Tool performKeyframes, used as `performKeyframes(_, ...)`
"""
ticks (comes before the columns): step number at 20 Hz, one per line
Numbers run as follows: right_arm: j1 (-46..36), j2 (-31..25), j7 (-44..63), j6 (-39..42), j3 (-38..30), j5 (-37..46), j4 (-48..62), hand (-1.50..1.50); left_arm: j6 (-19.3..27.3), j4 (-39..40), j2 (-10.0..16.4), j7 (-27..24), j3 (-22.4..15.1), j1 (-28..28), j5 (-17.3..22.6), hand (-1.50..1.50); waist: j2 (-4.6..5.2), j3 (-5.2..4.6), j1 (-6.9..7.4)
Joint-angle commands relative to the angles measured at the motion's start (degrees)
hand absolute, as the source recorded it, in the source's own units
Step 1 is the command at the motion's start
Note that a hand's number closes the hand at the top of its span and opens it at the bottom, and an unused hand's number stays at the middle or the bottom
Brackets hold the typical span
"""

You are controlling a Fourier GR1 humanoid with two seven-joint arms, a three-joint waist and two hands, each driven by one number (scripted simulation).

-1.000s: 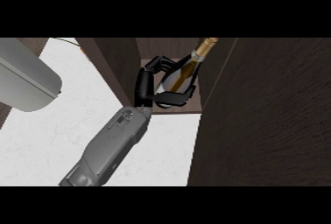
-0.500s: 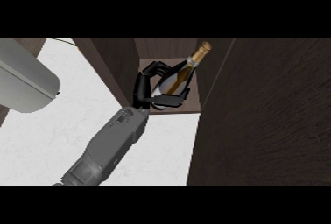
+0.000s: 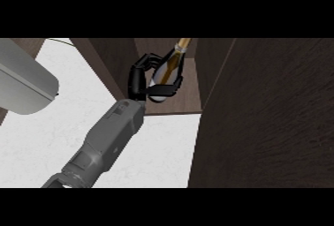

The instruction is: Pick up the wine, place it into the cabinet and close the cabinet

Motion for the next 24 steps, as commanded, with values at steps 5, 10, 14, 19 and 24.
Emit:
performKeyframes(5, -0.85, -0.85, 2.75, 0.22, -3.34, -6.23, -3.97, -1.5, -1.82, 9.42, -0.1, -3.38, 4.59, -4.76, 1.61, 1.5, 0.24, 0.0, -0.69)
performKeyframes(10, 0.39, 0.35, 2.57, -0.29, -1.4, -3.95, -3.45, -1.5, -2.55, 12.15, -0.11, -2.99, 5.44, -7.82, 1.85, 1.5, 0.3, -0.01, -0.93)
performKeyframes(14, -0.57, 1.12, 1.04, -0.27, 0.87, -1.14, -2.06, -1.5, 2.53, 16.46, 1.55, -3.55, 5.08, -10.43, -1.18, 1.5, 0.46, -0.02, -0.82)
performKeyframes(19, 0.03, 1.76, -1.44, 0.85, 1.23, -1.95, -1.25, -1.5, 6.81, 20.1, 0.95, -2.35, 5.17, -12.6, -2.09, 1.5, 1.1, 0.0, -1.96)
performKeyframes(24, -1.23, 1.0, 0.04, 1.38, 1.22, -2.88, -0.81, -1.5, 3.91, 21.63, 1.98, -0.33, 5.32, -13.12, -2.34, 1.5, 1.43, -0.06, -2.88)
